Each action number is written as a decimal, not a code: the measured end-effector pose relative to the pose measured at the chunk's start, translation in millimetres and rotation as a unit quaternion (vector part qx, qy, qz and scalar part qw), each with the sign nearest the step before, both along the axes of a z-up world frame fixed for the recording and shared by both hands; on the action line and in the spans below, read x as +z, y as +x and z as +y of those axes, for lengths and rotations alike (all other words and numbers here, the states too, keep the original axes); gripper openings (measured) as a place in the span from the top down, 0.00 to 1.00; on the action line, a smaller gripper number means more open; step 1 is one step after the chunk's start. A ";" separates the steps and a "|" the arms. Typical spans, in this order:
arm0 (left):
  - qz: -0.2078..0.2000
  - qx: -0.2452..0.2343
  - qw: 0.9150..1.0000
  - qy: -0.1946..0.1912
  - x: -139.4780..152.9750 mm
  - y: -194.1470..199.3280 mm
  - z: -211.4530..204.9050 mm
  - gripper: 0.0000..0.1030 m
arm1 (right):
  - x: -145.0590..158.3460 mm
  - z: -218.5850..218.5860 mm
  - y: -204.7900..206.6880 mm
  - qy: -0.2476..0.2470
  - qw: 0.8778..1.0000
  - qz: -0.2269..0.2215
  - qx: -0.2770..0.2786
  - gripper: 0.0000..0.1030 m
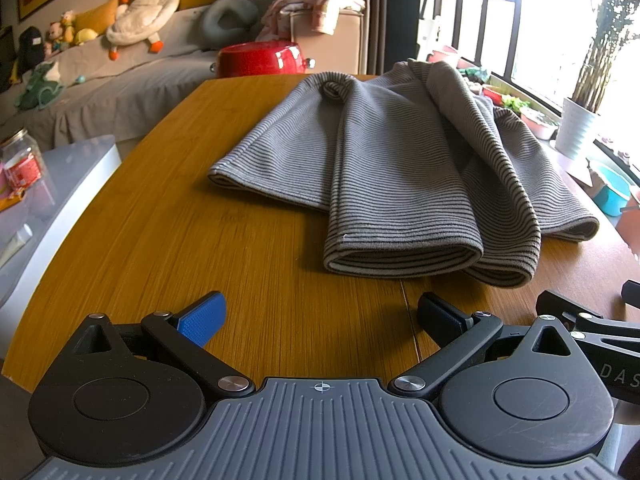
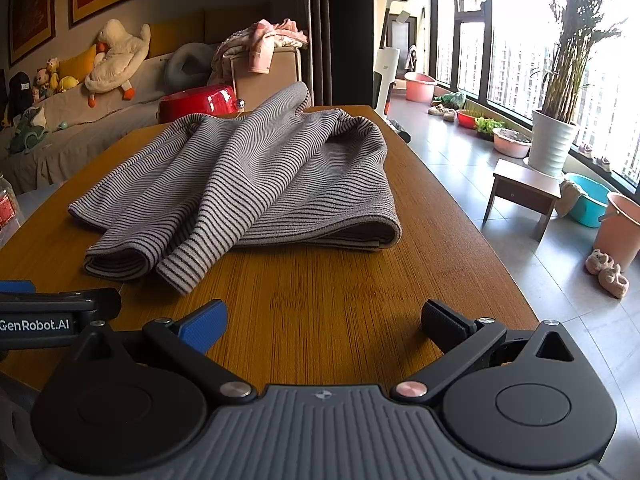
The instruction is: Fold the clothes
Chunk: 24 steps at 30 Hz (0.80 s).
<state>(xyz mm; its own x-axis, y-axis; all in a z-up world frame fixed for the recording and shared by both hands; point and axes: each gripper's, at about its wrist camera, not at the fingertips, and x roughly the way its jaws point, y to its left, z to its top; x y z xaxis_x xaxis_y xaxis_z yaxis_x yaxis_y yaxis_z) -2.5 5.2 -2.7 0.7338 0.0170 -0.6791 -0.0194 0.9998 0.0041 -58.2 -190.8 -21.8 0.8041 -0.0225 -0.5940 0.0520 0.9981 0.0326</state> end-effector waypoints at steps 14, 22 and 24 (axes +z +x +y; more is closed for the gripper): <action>-0.002 -0.001 1.000 0.001 0.3 -1.5 -0.5 0.00 | 0.5 0.0 1.1 -0.001 1.000 0.001 0.001 0.00; -0.002 -0.001 1.000 0.001 -0.2 -0.9 -0.5 0.00 | -0.5 0.2 1.7 -0.003 1.000 0.001 0.001 0.00; -0.002 -0.001 1.000 0.001 -0.3 -0.9 -0.5 0.00 | -0.5 0.5 1.8 -0.004 1.000 0.001 0.001 0.00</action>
<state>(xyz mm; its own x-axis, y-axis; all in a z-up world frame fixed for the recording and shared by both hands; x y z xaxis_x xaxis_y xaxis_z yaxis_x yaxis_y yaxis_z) -3.4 4.7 -3.0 0.7367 0.0168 -0.6760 -0.0177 0.9998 0.0056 -56.4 -190.4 -22.3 0.8026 -0.0253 -0.5960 0.0503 0.9984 0.0254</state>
